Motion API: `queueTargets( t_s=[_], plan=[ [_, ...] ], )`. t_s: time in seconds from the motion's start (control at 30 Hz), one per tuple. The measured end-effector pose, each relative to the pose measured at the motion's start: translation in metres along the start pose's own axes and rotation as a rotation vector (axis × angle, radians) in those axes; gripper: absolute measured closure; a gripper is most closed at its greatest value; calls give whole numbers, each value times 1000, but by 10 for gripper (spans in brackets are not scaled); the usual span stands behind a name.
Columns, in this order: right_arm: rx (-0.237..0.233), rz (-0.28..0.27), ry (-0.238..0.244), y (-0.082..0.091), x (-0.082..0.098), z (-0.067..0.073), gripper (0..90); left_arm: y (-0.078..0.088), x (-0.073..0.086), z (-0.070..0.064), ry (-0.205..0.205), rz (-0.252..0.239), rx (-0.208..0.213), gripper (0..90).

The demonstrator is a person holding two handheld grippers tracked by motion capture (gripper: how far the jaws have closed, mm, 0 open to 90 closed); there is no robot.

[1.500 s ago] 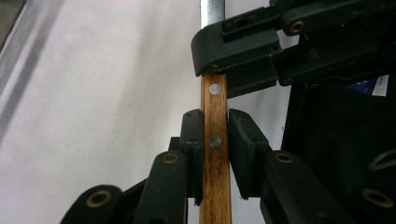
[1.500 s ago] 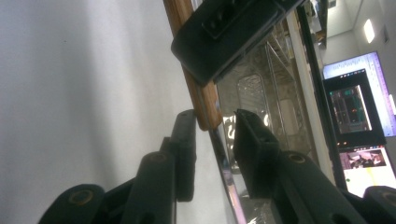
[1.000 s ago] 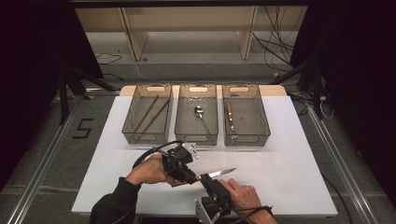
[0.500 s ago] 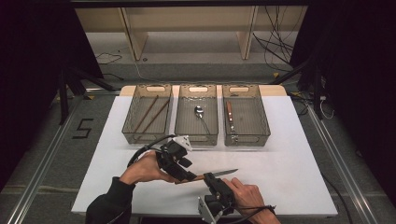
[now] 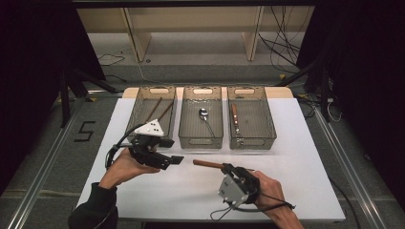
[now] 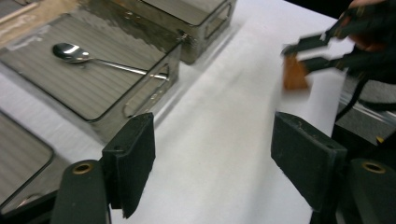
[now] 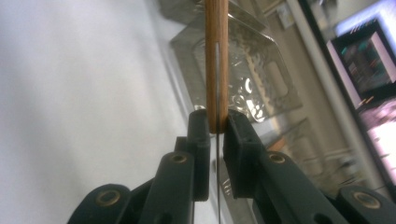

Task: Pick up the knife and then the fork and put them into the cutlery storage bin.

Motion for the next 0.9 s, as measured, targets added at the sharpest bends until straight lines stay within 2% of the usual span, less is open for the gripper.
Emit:
queueTargets(
  t_s=[0.07,0.17,0.23,0.27,0.4,0.53,0.57,0.7,0.9],
  plan=[
    [-57,-17,-106,3,2,-18,816,1,5,3,8,-5,-17,293],
    [-153,-48,-299,4,6,-48,816,0,13,5,15,-19,-39,281],
    [-215,-89,-445,4,9,-71,816,-2,18,7,17,-35,-59,271],
    [-229,-99,-482,3,11,-79,816,-2,21,7,19,-49,-68,266],
    [-305,-135,-683,-6,22,-117,816,-5,30,7,26,-84,-95,246],
    [-369,-127,-842,-20,32,-144,816,-12,41,8,39,-127,-111,228],
    [-383,-113,-902,-25,35,-151,816,-14,45,8,46,-127,-109,223],
    [-426,-84,-1031,-45,45,-171,816,-20,57,10,53,-110,-114,205],
    [-462,-31,-1152,-78,52,-190,816,-21,71,15,100,-148,-133,201]
  ],
)
Point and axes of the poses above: each handheld gripper's, and its own axes: y roughly backward along the jaws, x roughly out of its underside, z roughly to its left, the point moved 6 cm from there along -y, roughly forward along the jaws, and after that the axes turned 9 degrees about z, right-handed, at the moved point
